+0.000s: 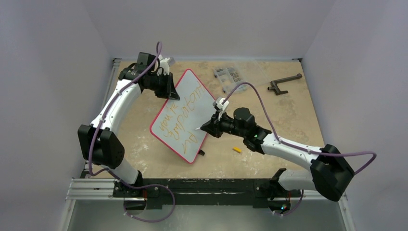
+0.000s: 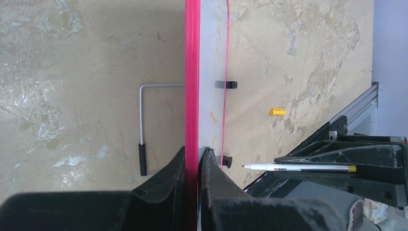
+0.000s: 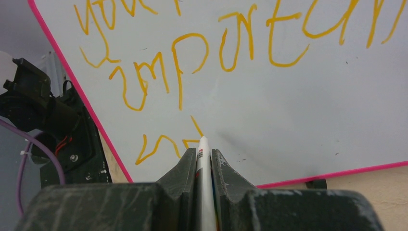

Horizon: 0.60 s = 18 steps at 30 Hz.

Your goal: Write a sentence on the whiteboard

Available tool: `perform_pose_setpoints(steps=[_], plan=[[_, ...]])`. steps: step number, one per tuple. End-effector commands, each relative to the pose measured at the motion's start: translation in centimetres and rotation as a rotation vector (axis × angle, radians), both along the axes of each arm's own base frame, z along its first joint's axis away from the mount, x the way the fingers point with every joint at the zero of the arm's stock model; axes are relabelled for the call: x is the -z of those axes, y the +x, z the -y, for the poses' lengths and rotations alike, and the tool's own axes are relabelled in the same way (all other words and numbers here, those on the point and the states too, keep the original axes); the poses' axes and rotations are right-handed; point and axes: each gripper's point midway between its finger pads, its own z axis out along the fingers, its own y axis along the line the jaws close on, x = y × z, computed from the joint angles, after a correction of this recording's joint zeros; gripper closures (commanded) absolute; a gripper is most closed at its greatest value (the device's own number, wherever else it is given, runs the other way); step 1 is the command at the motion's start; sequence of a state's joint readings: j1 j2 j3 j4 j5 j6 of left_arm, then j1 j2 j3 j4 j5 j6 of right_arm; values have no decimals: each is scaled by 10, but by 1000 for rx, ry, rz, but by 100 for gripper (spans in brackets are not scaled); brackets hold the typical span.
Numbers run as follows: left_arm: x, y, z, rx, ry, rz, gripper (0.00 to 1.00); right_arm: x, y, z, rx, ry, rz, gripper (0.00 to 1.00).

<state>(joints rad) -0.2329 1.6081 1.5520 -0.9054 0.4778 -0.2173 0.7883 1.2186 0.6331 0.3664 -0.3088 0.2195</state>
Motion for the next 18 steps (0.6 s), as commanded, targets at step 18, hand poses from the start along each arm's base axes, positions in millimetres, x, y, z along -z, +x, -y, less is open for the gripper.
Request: perform_pose_setpoints(steps=[18], plan=[[23,22,-46,-49,238,64,100,-7,36,-26,-56,83,-2,100]])
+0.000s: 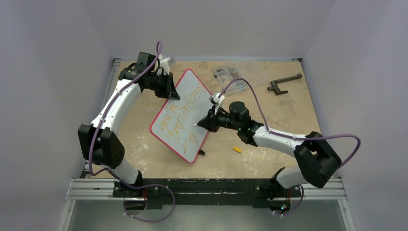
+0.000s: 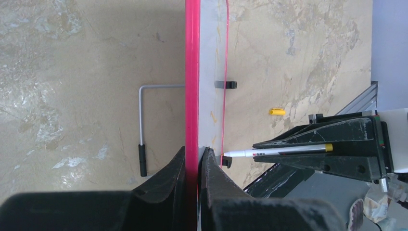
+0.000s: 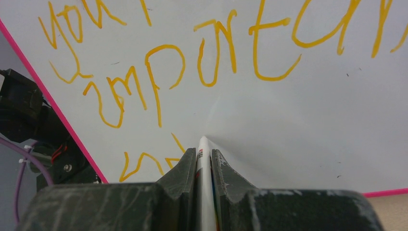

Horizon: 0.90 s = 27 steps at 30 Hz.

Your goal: Write a sentence on the whiteboard

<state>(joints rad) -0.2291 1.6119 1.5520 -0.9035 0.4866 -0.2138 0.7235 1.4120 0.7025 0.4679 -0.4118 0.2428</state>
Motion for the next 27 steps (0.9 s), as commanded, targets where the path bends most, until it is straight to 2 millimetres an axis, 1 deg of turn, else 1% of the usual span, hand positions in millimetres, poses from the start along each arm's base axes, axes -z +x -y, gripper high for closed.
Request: perform_pose_setpoints(steps=[1,5,18,24,27], plan=[[22,21,-45,-52,242,66,100,-23,8,-10,-22,71,46,100],[21,21,-45,-52,237,68,100,-11,8,-9,-10,59,18,100],[17,19,-44,-53,227,78,100,41,9,7,74,-48,-88,100],[15,19,-43,-53,222,80,100,54,9,18,122,-78,-115,100],[14,19,-43,-53,219,83,100,54,8,19,127,-75,-119,100]])
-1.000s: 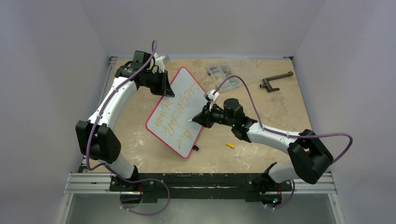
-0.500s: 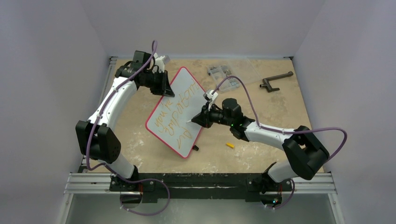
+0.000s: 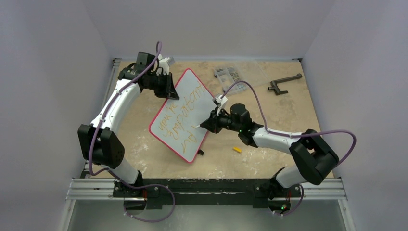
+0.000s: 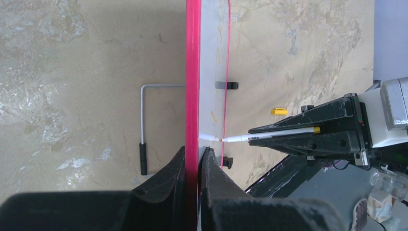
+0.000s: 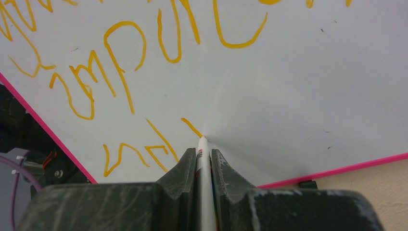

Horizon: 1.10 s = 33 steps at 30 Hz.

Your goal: Write a sentence on the whiteboard

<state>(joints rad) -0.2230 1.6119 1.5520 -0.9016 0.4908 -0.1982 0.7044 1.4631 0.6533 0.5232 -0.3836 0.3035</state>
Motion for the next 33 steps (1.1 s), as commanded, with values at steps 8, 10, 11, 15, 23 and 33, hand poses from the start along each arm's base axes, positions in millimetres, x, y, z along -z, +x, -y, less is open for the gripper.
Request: perform_pose_setpoints(steps=[8,10,11,15,23,33], plan=[[15,17,-41,-61,216,70,100,6,12,5,60,-61,-4,100],[15,17,-40,-60,215,70,100,-2,15,1,52,-54,9,100],[15,18,-40,-60,215,71,100,-7,16,-1,46,-51,16,100],[15,17,-40,-61,214,71,100,-28,25,-9,36,-33,51,100],[15,17,-40,-61,211,70,100,-36,35,-19,22,-36,66,100],[15,18,-39,-62,209,70,100,-2,28,0,60,-91,21,100]])
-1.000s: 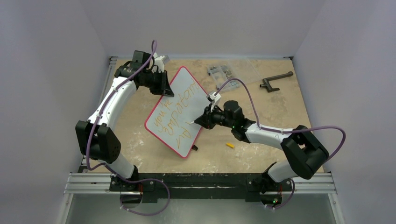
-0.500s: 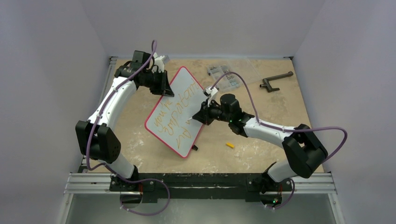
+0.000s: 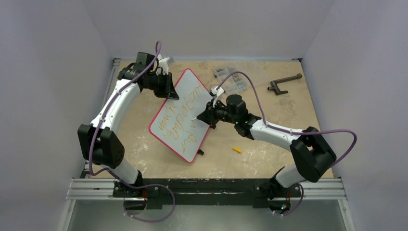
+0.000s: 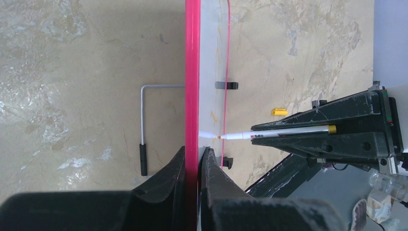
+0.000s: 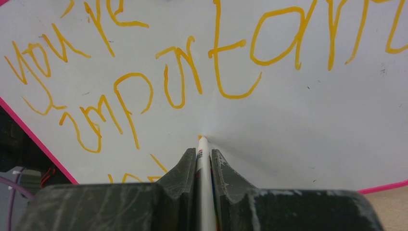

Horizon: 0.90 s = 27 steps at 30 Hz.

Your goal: Write a sentence on the whiteboard

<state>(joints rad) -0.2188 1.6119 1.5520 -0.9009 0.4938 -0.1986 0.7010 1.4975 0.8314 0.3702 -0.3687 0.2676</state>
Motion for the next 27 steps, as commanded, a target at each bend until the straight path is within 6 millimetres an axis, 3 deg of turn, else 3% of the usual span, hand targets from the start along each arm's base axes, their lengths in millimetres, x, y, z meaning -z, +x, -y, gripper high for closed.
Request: perform_pose_setpoints(steps=[1,6,10,27], plan=[[15,16,-38,-60,212,69,100,32,4,18,61,-70,-14,100],[14,16,-39,-59,211,72,100,47,2,33,95,-84,-43,100],[13,17,-38,-58,206,74,100,47,5,33,98,-80,-46,100],[13,15,-38,-57,208,75,100,-12,47,5,90,-55,55,100]])
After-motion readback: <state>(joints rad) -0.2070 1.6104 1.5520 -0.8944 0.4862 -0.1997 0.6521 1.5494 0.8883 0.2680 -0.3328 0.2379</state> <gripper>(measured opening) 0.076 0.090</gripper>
